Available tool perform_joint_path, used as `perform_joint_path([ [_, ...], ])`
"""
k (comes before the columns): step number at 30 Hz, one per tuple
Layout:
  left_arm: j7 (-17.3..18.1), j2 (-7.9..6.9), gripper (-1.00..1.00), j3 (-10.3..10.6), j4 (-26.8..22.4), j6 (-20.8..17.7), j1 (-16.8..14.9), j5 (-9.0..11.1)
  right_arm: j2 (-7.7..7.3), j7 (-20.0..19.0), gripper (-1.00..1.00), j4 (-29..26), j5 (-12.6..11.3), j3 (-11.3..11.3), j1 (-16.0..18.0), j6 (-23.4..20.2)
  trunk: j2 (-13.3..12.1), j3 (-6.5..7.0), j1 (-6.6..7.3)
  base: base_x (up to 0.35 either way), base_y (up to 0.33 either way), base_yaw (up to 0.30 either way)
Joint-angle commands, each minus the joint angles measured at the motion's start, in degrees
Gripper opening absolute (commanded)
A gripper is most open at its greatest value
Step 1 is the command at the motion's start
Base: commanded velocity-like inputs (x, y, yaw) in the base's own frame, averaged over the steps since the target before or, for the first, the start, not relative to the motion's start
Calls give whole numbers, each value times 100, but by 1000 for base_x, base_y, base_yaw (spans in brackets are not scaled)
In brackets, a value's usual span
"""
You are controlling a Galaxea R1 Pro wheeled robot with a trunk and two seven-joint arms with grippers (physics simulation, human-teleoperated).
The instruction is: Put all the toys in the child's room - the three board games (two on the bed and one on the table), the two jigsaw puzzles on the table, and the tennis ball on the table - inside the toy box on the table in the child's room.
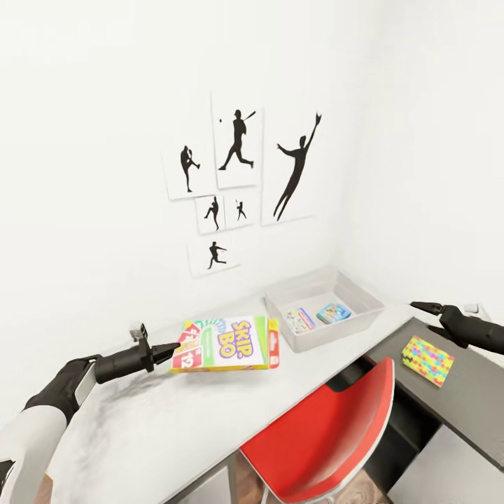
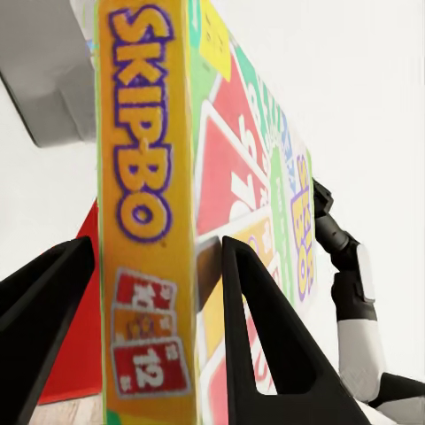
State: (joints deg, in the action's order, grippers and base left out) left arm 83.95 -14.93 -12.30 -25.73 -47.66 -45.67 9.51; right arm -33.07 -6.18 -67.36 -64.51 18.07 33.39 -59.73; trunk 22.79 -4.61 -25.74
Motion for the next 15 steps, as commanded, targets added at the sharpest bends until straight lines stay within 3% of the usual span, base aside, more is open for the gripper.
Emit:
perform_joint_path([
  [1, 70, -1, -100, -9, -2, -61, -4, 6, 2, -59, 100, 6, 62, 6, 9, -27, 13, -8, -4, 5, -3, -253],
  [6, 190, -1, -100, -9, -2, -60, -4, 0, 3, -59, 100, 17, 63, 7, 9, -27, 13, 14, -4, 2, -94, -254],
  [15, 212, -1, -100, -9, -2, -59, -4, -1, 4, -59, 100, 12, 62, 4, 9, -27, 13, 55, -4, 0, -274, -255],
])
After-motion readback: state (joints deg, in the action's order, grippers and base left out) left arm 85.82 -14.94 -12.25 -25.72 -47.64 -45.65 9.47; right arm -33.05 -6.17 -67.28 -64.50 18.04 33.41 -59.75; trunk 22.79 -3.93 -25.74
